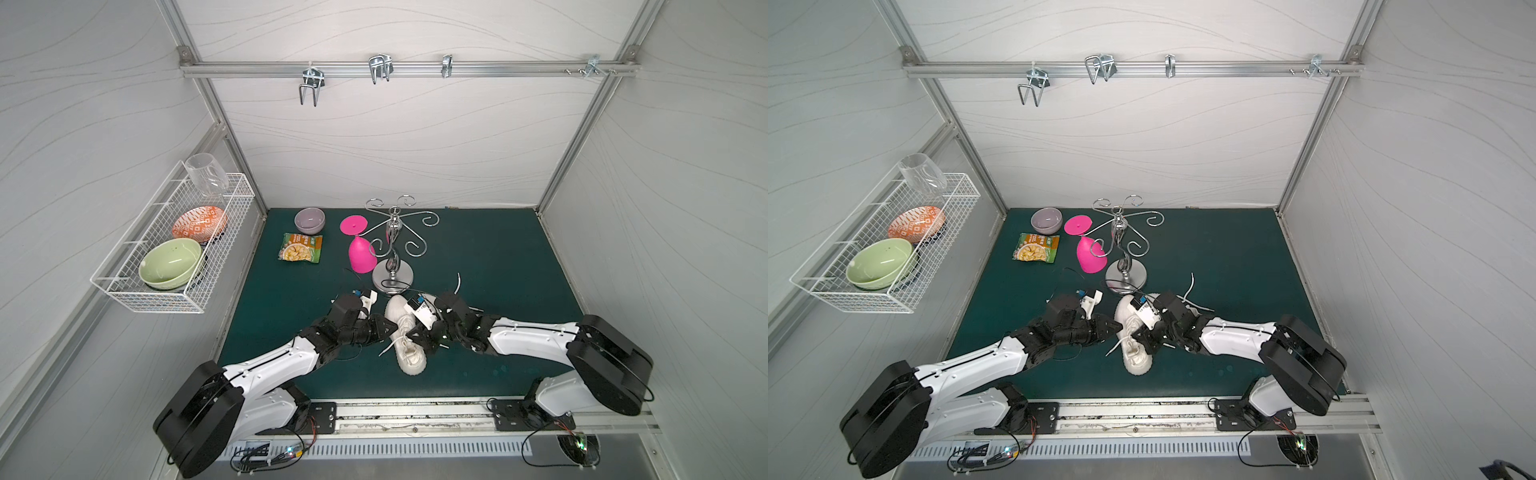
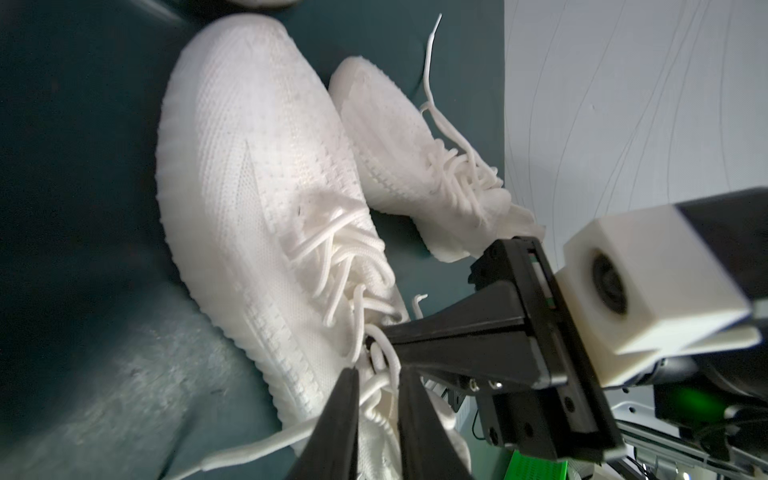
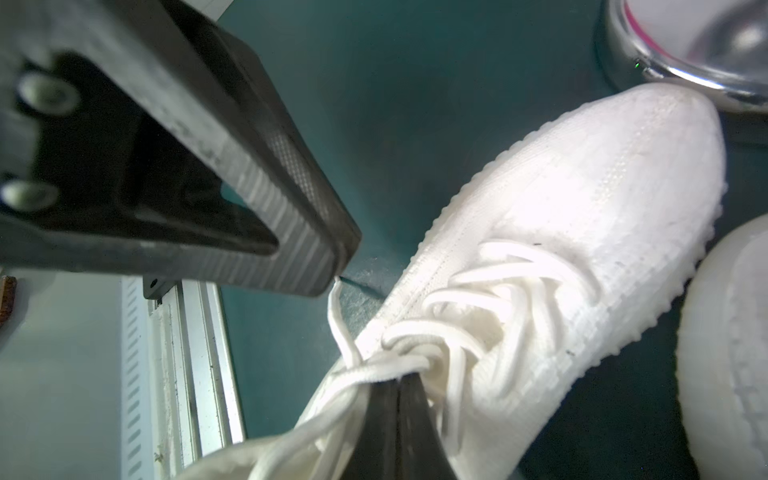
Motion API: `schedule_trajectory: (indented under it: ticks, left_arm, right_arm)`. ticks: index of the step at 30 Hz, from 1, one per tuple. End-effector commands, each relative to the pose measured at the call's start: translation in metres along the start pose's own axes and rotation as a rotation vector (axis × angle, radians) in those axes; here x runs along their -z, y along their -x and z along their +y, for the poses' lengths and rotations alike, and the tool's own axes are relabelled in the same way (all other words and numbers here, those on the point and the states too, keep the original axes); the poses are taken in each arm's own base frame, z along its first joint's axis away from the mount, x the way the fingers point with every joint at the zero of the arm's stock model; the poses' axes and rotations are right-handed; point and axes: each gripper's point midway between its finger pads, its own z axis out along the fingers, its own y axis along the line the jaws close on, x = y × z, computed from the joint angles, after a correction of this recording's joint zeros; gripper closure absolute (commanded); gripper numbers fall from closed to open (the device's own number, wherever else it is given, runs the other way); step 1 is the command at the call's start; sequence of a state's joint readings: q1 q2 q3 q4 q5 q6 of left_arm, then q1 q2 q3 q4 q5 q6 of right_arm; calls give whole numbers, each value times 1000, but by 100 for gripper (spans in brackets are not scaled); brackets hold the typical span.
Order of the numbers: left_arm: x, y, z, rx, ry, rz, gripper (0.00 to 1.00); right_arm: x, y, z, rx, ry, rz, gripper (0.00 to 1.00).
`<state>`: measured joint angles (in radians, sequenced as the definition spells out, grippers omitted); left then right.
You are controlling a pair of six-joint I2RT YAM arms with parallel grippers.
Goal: Tie the shoes
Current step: Cross the shoelace with the shoelace.
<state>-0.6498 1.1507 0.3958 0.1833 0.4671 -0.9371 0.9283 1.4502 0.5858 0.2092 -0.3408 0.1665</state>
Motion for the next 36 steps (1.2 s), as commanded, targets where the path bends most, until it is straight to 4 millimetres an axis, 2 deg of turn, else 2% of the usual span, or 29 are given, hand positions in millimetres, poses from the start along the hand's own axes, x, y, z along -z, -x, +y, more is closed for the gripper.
schedule_trajectory:
  ticks: [1,10,19,24,31,36]
  left_arm:
    - [-3,3,-20,16,-74,29,80]
    - [-18,7,-24,43,-106,59,81]
    - [-21,6,-27,52,-126,71,80]
    - [-24,3,-23,71,-119,87,91]
    - [-23,4,-16,102,-107,65,89]
    - [-25,-2,-12,120,-98,94,94]
  right_arm:
    - [-3,-21,3,-14,18,64,100]
    - [-3,-21,3,-13,15,63,100]
    - [-3,-22,3,-15,14,64,100]
    - [-2,-22,2,-16,10,62,100]
    - [-3,-22,3,-15,13,64,100]
    - [-3,-22,3,-15,13,63,100]
